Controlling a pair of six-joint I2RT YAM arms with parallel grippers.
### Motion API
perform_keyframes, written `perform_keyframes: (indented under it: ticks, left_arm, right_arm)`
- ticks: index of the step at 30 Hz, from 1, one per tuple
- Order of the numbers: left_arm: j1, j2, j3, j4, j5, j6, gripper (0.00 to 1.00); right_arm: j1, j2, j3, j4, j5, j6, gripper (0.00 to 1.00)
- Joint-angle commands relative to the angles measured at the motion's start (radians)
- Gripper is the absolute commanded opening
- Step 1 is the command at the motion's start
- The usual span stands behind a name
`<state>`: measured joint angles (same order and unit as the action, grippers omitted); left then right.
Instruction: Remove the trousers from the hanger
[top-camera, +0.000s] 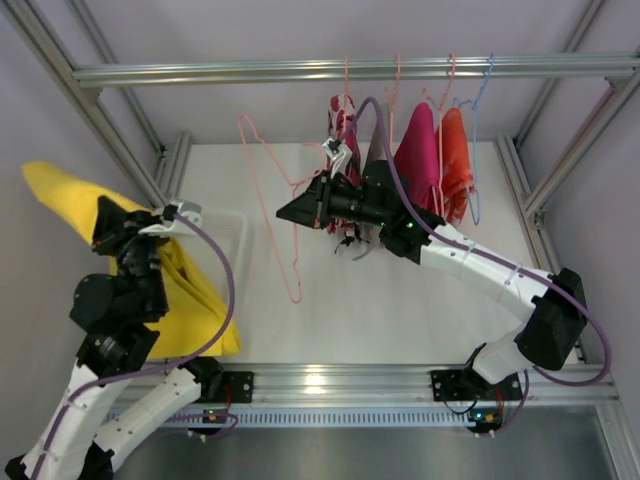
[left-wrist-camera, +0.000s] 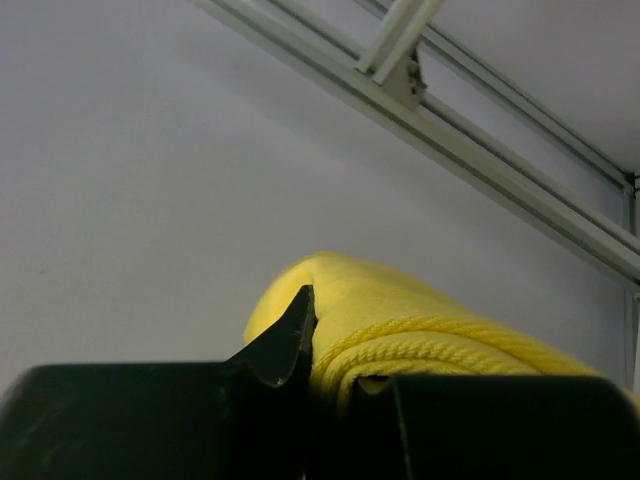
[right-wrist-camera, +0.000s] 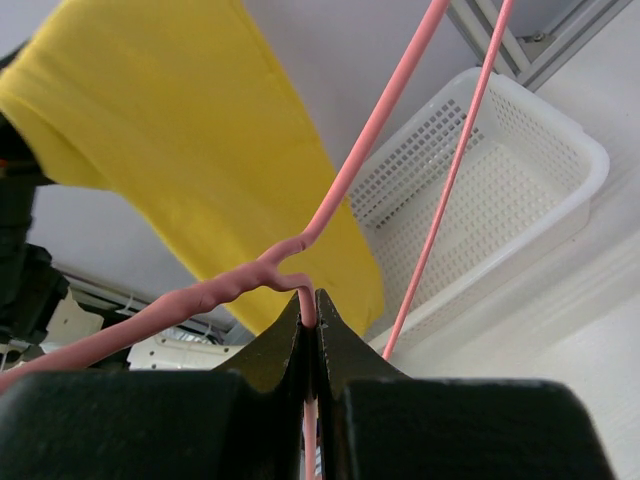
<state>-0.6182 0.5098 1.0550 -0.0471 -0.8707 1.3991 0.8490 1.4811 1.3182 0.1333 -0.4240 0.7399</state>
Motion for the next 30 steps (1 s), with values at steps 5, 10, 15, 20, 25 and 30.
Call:
perform_keyframes:
  ticks: [5,10,15,20,25,30]
  left_arm:
    - [-0.008,0.053,-0.173,0.167,0.022,0.006,0.0]
    - [0.003,0.105,-0.188,0.142,0.021,-0.026,0.0]
    - [0.07,0.18,-0.065,-0.024,-0.014,-0.238,0.0]
    - [0.213,0.248,0.008,-0.26,-0.022,-0.413,0.0]
    - [0.382,0.337,0.097,-0.491,0.057,-0.679,0.0]
    - [0.664,0.458,0.154,-0.516,0.284,-0.775,0.0]
  right_arm:
    - [-0.005,-0.004,0.058,0.022,-0.015,0.004,0.0]
    - [-0.019,-0.018,0.047,0.022,-0.019,0.015,0.0]
    - [-0.025,-0.035,0.035,0.029,-0.016,0.015,0.0]
    - [-0.028,-0.048,0.039,0.023,-0.016,0.009,0.0]
    - [-0.033,-0.059,0.052,0.0,-0.01,-0.01,0.0]
    - [-0.041,-0.067,0.052,-0.009,-0.01,-0.017,0.0]
